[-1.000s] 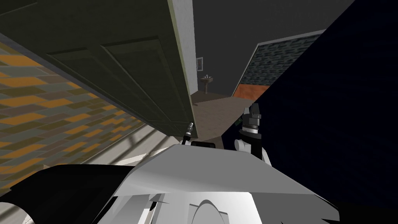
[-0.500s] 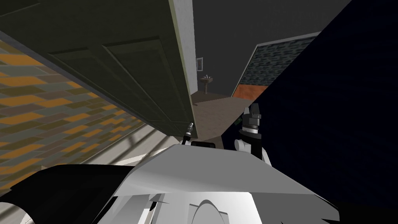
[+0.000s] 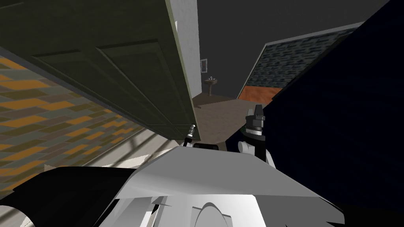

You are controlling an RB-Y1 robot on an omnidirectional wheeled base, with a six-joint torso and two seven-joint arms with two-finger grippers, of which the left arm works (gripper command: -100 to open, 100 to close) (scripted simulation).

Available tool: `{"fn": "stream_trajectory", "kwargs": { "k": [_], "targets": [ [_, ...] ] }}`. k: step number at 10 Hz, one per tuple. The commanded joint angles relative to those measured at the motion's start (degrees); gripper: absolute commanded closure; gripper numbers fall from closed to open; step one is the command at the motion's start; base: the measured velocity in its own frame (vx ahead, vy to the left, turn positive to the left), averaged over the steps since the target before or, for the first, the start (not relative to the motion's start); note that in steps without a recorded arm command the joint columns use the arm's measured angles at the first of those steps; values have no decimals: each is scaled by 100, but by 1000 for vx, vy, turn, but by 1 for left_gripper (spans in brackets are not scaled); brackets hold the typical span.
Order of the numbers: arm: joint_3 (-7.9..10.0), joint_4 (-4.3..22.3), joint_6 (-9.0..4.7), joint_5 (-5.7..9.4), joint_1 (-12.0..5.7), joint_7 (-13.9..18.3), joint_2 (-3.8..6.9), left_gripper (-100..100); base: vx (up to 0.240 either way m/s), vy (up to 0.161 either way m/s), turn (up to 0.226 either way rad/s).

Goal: Push the door open

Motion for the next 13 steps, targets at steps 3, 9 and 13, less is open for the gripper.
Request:
{"fn": "stream_trajectory", "kwargs": {
  "k": [3,9,13],
  "targets": [
    [282,69,-48,106,-108,-128,78,100,201,-15,104],
    [270,-74,46,162,7,-405,-314,-100,-106,-26,126],
    [255,-156,77,171,75,-464,-562,-100,-122,-86,43]
  ]
}}
